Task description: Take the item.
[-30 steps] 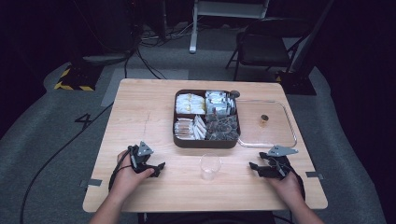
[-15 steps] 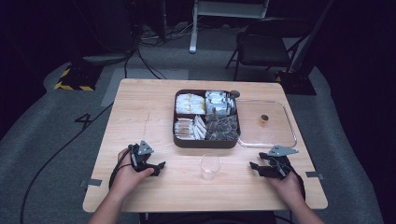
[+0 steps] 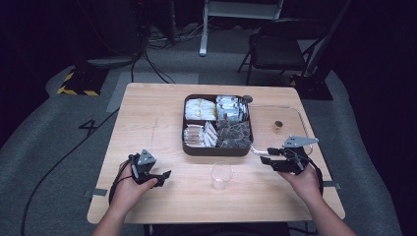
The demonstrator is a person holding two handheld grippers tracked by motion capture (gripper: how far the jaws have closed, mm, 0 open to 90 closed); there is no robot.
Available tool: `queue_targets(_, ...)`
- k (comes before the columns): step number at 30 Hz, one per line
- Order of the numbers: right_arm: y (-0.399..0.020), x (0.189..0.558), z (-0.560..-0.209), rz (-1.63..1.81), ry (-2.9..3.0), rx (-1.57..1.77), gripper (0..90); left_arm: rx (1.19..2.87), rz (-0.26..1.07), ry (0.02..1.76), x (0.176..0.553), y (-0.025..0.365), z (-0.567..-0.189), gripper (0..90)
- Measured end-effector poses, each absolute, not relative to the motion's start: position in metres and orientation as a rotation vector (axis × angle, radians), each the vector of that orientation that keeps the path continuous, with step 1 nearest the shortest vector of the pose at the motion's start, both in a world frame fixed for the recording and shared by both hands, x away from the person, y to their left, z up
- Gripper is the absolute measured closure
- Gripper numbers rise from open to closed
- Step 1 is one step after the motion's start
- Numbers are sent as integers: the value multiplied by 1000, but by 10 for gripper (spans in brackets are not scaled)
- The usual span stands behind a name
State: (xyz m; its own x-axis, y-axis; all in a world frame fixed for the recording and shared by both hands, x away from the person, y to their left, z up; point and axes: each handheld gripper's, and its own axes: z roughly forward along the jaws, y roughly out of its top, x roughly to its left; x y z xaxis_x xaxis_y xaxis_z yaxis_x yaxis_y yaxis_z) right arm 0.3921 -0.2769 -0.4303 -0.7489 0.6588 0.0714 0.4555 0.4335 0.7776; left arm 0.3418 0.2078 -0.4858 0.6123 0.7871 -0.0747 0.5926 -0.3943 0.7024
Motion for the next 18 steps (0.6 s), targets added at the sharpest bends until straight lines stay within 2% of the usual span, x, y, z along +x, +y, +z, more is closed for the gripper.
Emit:
queue_targets(9,-267,400,-396,1269,2414,928,481,2177,316,1096,343,208,-493,243)
queue_targets(18,-254,418,-370,1292,2391,892,493,2188,340,1100,357,210,-497,234)
